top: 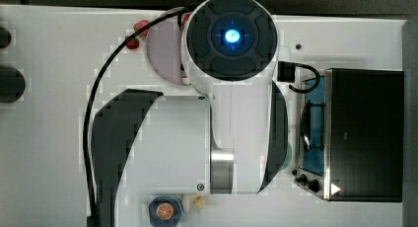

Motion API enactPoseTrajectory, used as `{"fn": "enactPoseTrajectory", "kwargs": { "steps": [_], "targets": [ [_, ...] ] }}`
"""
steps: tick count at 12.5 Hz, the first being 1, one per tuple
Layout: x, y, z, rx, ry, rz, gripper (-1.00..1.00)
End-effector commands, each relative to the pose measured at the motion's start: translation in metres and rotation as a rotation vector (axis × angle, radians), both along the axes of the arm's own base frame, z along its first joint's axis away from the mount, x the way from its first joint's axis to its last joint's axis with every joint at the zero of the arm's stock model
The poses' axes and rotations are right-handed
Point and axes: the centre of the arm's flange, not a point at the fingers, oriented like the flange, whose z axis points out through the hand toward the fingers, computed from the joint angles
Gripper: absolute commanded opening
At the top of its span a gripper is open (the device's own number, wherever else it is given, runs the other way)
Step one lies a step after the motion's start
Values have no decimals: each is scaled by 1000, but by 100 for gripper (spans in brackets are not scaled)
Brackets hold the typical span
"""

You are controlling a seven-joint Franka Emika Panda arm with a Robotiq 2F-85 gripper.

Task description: Drag strainer right to left.

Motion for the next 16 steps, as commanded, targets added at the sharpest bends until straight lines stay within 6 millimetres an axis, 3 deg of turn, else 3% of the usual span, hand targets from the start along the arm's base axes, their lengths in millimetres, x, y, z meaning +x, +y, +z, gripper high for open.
{"fn": "enactPoseTrajectory", "kwargs": {
  "steps": [1, 3, 5, 7, 11, 16],
  "targets": [
    [-185, -22, 95, -2, -13, -161, 59],
    [-183, -22, 93, -2, -10, -161, 100],
    [-172, -21, 76, -4, 13, -160, 100],
    [-153, -22, 43, -6, 37, -160, 100],
    [-108, -22, -55, -8, 52, -166, 100],
    [-69, -22, -179, -12, 42, -240, 100]
  ]
}}
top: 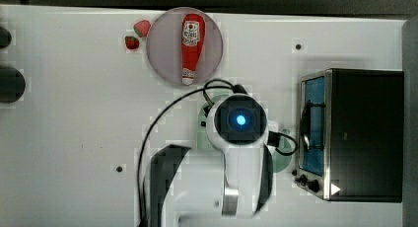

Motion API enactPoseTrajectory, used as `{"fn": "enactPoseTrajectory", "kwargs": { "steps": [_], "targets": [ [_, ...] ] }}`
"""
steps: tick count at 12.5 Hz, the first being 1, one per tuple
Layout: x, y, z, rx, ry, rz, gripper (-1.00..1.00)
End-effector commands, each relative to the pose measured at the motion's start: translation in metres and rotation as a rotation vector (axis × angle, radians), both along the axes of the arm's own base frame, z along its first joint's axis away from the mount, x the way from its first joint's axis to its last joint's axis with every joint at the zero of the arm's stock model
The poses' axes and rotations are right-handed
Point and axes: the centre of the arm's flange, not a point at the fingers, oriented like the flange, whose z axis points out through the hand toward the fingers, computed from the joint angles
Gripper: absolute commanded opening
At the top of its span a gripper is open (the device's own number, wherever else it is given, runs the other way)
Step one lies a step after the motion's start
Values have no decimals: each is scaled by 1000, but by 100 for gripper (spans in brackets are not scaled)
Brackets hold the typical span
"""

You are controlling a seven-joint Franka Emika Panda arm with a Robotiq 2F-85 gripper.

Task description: Drag strainer right to left.

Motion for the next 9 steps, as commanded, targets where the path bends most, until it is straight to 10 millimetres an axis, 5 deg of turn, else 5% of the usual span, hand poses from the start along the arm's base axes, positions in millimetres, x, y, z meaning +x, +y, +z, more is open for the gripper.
{"fn": "enactPoseTrajectory", "kwargs": {
  "steps": [1, 9],
  "targets": [
    [10, 4, -22, -28, -65, -124, 100],
    [25, 40, -167, -45, -70, -458, 100]
  ]
}}
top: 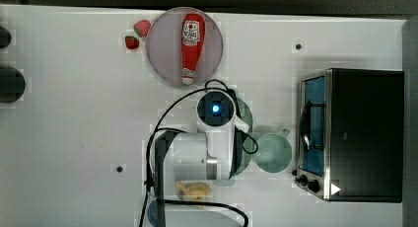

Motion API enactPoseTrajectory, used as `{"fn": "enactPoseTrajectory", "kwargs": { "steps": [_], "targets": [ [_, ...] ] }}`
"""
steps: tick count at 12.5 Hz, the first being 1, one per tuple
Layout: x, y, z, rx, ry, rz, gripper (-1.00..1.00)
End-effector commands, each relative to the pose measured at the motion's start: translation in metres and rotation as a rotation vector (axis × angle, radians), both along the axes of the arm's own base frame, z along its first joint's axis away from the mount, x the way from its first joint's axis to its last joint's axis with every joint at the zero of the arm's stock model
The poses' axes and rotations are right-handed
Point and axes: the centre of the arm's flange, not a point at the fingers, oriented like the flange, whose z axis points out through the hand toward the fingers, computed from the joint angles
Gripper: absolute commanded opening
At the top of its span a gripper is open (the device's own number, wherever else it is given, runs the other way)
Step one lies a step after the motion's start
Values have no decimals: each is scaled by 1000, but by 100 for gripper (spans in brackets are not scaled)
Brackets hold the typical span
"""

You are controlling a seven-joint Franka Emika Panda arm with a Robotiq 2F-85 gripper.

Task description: Drag strainer right to left.

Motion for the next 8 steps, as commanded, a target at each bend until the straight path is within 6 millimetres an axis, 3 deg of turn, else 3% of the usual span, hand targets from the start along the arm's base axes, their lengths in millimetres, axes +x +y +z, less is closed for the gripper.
{"fn": "enactPoseTrajectory", "kwargs": {
  "steps": [1, 4, 8],
  "targets": [
    [0, 14, -29, -9, -25, -107, 100],
    [-6, 23, -53, -1, -53, -161, 100],
    [-8, 54, -52, 16, -65, -162, 100]
  ]
}}
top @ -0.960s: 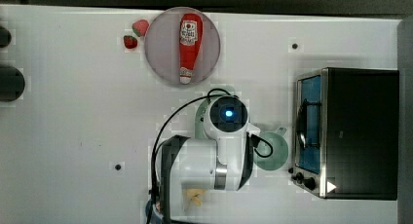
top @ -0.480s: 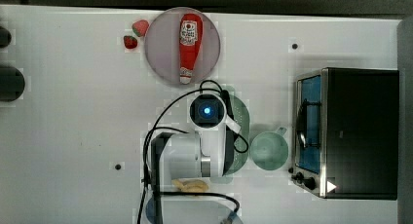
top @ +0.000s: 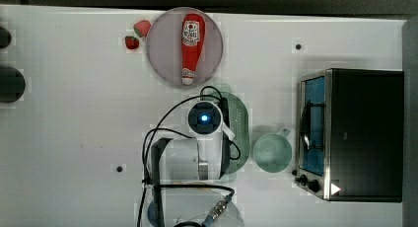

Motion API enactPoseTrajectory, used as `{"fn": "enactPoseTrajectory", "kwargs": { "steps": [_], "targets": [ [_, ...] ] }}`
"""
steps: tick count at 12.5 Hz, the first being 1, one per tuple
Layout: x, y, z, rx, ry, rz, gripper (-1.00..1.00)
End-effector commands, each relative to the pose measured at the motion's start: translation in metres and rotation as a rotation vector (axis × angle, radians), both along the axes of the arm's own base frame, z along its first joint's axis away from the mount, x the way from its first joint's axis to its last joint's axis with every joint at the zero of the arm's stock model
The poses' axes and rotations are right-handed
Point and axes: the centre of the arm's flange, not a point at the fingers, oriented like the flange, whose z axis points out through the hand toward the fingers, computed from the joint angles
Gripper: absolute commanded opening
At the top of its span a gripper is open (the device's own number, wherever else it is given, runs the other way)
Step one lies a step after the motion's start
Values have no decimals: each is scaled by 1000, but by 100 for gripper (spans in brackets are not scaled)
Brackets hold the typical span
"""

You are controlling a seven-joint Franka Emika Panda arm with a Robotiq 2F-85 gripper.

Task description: Drag strainer right to left.

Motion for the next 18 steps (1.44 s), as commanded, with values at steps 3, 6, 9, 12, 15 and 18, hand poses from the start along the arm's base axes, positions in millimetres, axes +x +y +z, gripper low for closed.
{"fn": "enactPoseTrajectory", "kwargs": {
  "steps": [3, 6, 9, 12, 15, 18],
  "targets": [
    [0, 56, 11, 33, -37, -4, 100],
    [-5, 86, 13, 57, -31, -23, 100],
    [-11, 115, 15, 71, -23, -83, 100],
    [-19, 142, 15, 79, -16, -81, 100],
    [-21, 165, 14, 85, -16, -78, 100],
    [-10, 192, 9, 101, -18, -112, 100]
  ]
}}
